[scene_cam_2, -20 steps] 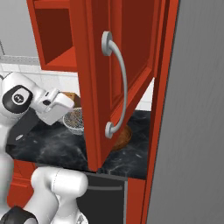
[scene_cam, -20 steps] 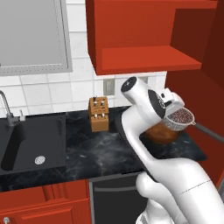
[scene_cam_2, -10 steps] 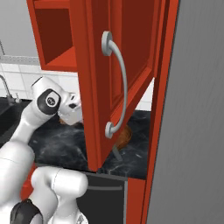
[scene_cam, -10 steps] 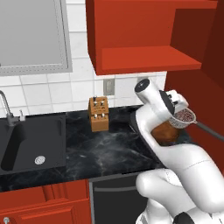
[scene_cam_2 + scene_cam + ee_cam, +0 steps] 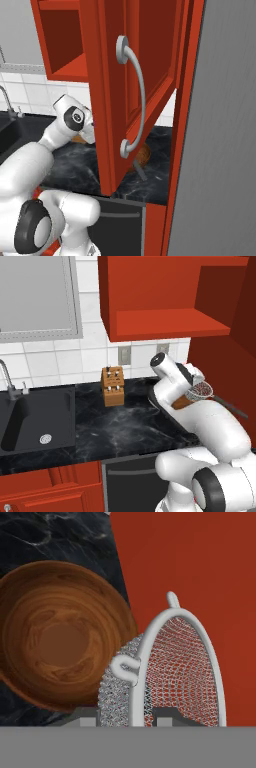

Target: Open the cabinet and setup a tea strainer by placing it in the bowl upright.

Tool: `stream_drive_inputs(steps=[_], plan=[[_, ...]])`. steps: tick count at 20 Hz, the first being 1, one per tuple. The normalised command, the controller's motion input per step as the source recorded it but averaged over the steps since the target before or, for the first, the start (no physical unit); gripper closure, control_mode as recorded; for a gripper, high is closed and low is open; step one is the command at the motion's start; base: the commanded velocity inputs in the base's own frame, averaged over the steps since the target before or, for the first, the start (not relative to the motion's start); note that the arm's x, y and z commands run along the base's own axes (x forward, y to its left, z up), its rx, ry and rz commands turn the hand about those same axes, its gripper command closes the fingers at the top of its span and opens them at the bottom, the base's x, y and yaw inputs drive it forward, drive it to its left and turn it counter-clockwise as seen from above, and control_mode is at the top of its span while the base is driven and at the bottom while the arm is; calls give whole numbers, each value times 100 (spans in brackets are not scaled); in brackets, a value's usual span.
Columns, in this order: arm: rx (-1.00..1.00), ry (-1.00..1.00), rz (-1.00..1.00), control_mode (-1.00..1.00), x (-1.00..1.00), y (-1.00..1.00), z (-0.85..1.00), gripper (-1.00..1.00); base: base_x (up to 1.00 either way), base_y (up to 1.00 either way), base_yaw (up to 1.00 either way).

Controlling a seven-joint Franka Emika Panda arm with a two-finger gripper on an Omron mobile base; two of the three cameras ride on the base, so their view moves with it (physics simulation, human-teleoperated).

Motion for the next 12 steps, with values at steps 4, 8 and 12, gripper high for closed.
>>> stream_drive_inputs(steps=[4,8,12], plan=[[0,1,-1,-100,48,0,-35,100,0,0,0],[0,2,-1,-100,50,-4,-31,100,0,0,0],[0,1,0,-100,44,-1,-26,100,0,0,0]])
